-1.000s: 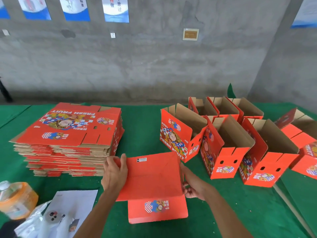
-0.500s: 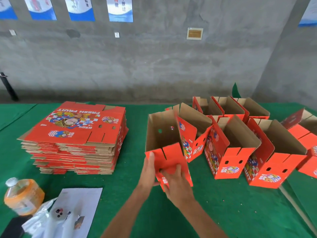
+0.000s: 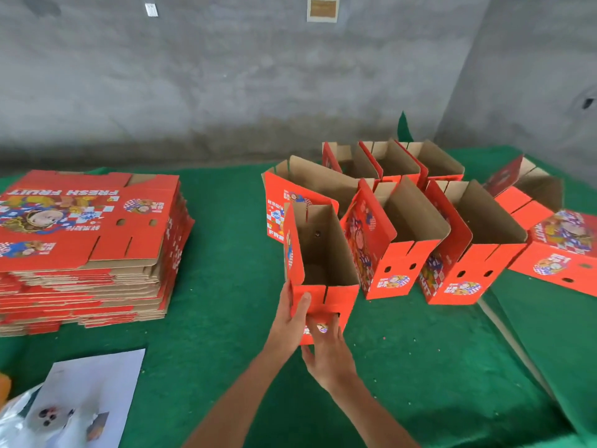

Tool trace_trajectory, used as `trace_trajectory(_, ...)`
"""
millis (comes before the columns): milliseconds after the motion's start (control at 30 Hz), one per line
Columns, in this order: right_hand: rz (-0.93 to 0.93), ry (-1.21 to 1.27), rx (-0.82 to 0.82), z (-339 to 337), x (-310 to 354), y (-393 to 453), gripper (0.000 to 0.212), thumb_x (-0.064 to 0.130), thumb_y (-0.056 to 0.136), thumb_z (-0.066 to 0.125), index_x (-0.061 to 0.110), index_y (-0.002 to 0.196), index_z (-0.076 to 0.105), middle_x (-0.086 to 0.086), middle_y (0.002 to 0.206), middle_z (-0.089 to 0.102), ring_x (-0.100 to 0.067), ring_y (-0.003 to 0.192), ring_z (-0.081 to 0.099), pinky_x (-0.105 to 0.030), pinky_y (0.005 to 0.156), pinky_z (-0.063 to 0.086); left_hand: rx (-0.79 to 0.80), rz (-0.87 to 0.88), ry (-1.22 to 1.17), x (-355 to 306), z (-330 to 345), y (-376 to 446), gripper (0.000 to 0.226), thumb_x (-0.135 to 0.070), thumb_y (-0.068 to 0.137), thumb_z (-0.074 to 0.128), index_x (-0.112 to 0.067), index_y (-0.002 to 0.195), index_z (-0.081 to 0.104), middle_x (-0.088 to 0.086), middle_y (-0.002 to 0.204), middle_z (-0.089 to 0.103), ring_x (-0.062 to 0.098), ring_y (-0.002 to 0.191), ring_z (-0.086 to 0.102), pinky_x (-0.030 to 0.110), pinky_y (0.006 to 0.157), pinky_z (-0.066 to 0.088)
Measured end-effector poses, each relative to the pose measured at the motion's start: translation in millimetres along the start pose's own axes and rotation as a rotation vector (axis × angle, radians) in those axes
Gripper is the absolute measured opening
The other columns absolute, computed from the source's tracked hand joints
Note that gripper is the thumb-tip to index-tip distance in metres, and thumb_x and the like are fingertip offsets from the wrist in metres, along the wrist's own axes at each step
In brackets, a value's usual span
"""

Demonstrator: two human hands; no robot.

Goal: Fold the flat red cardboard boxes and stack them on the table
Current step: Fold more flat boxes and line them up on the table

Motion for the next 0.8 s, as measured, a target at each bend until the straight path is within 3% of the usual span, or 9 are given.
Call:
trace_trajectory(100, -0.018, -0.002, 0.009, 1.2, -11.1, 23.1, 0.071, 0.033, 0.098, 0.061, 0.041, 0.157, 0.022, -0.019, 0.162, 0.011, -0.040, 0.149, 0.032, -0.041, 0.109, 0.049, -0.027, 0.019, 0.035, -10.4, 9.6, 18.8, 0.061, -0.050, 0.108, 0.041, -0.037, 0.163, 0.019, -0.008, 0.157, 0.045, 0.011, 0.142, 0.045, 0.040, 0.124, 0.032)
trace_trajectory(233, -0.035, -0.016, -0.003, -5.3, -23.2, 68.9, 0.072, 0.030, 0.098, 0.062, 0.039, 0.157, 0.022, -0.021, 0.161, 0.008, -0.042, 0.148, 0.031, -0.043, 0.110, 0.050, -0.039, 0.071, 0.020, -23.9, 19.1, 60.5, 0.055, -0.044, 0.110, 0.038, -0.031, 0.162, 0.025, -0.003, 0.152, 0.051, 0.013, 0.140, 0.049, 0.041, 0.122, 0.035)
trace_trajectory(367, -0.014, -0.011, 0.011, -13.8, -34.2, 118.6, 0.070, 0.030, 0.099, 0.062, 0.040, 0.157, 0.024, -0.023, 0.160, 0.007, -0.043, 0.149, 0.028, -0.047, 0.112, 0.047, -0.029, 0.029, 0.068, -30.2, 26.2, 108.8, 0.057, -0.052, 0.109, 0.035, -0.039, 0.163, 0.018, -0.005, 0.148, 0.053, 0.015, 0.135, 0.051, 0.040, 0.117, 0.038)
trace_trajectory(467, 0.020, 0.017, 0.036, -21.6, -46.2, 152.4, 0.070, 0.027, 0.101, 0.060, 0.040, 0.160, 0.024, -0.023, 0.165, -0.002, -0.046, 0.150, 0.026, -0.048, 0.120, 0.038, -0.032, -0.012, 0.167, -35.6, 29.3, 142.5, 0.059, -0.058, 0.107, 0.033, -0.045, 0.162, 0.015, -0.005, 0.149, 0.054, 0.023, 0.134, 0.053, 0.039, 0.113, 0.039)
trace_trajectory(633, -0.005, 0.051, 0.084, -38.2, -55.7, 165.6, 0.066, 0.019, 0.105, 0.054, 0.039, 0.162, 0.027, -0.023, 0.167, -0.016, -0.042, 0.138, 0.048, -0.041, 0.120, 0.037, -0.012, -0.012, 0.292, -45.6, 31.7, 172.2, 0.061, -0.058, 0.107, 0.035, -0.045, 0.163, 0.014, 0.001, 0.154, 0.053, 0.030, 0.135, 0.054, 0.040, 0.112, 0.041)
trace_trajectory(700, 0.016, 0.034, 0.103, -45.2, -50.7, 155.7, 0.058, 0.020, 0.106, 0.051, 0.036, 0.159, 0.035, -0.023, 0.168, -0.009, -0.036, 0.118, 0.063, -0.037, 0.109, 0.047, -0.018, 0.000, 0.323, -44.6, 23.1, 169.1, 0.058, -0.054, 0.106, 0.039, -0.044, 0.161, 0.023, 0.000, 0.147, 0.058, 0.026, 0.125, 0.060, 0.039, 0.106, 0.047)
trace_trajectory(767, 0.034, 0.037, 0.131, -49.2, -37.7, 143.8, 0.054, 0.026, 0.106, 0.051, 0.030, 0.158, 0.039, -0.022, 0.165, 0.023, -0.028, 0.092, 0.068, -0.036, 0.095, 0.053, -0.027, -0.006, 0.408, -40.0, 0.7, 155.6, 0.053, -0.050, 0.105, 0.047, -0.040, 0.156, 0.038, -0.008, 0.130, 0.064, 0.017, 0.105, 0.064, 0.033, 0.089, 0.053)
trace_trajectory(800, 0.026, 0.073, 0.142, -50.1, -26.5, 137.1, 0.053, 0.029, 0.106, 0.052, 0.028, 0.158, 0.041, -0.020, 0.156, 0.042, -0.025, 0.091, 0.068, -0.035, 0.093, 0.054, -0.035, -0.002, 0.458, -39.5, -16.4, 147.3, 0.049, -0.046, 0.104, 0.051, -0.036, 0.152, 0.047, -0.008, 0.126, 0.065, 0.017, 0.100, 0.066, 0.034, 0.086, 0.056)
Point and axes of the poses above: each hand's wrist, its own y-axis towards the middle knuckle, its own z-axis out of the palm, x = y × z, the point moved 9 cm from there along y, towards the middle knuckle
